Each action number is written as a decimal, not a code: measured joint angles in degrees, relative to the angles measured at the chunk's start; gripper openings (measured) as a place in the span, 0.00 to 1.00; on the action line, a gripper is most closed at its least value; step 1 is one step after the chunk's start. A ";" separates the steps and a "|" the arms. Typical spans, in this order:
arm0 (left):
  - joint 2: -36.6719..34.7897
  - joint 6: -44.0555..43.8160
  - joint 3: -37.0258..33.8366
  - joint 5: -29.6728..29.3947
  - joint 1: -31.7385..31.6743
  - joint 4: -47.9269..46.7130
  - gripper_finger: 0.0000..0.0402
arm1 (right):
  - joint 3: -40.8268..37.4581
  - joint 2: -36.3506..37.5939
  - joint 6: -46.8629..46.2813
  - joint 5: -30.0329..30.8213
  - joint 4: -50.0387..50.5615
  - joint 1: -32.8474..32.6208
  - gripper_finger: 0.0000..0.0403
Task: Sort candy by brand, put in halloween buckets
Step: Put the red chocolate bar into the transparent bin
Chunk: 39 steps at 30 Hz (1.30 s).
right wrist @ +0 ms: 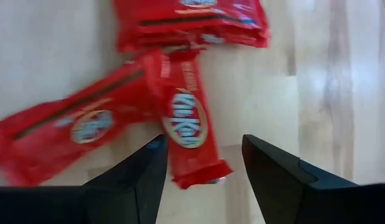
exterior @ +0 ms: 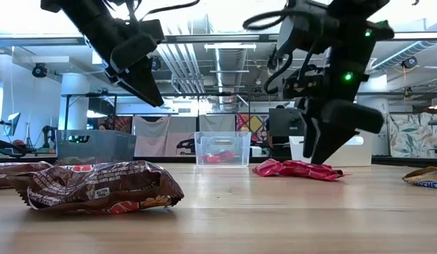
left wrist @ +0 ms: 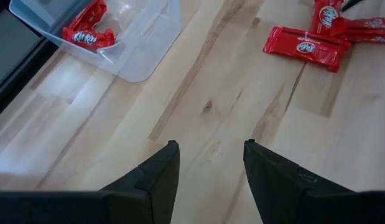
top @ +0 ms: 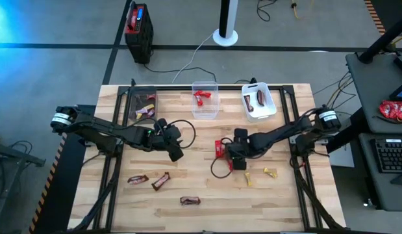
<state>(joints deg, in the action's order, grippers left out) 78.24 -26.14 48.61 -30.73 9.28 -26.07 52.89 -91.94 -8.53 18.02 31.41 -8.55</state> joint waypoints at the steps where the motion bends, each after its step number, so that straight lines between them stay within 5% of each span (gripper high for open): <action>1: 0.00 0.38 0.01 -0.03 0.00 0.01 0.41 | -0.18 0.00 0.25 -0.02 -0.03 0.67 0.50; 12: 0.00 1.73 0.01 -0.25 0.00 0.38 0.41 | -1.90 0.15 1.11 -11.74 -4.38 5.24 0.50; 39: 0.00 2.85 0.01 -0.23 0.00 1.19 0.41 | -2.59 -2.46 1.15 -12.85 -2.66 5.11 0.49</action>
<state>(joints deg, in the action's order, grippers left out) 78.24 -23.29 48.62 -30.96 9.28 -24.88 50.30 -94.40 -7.38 5.18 28.75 -3.44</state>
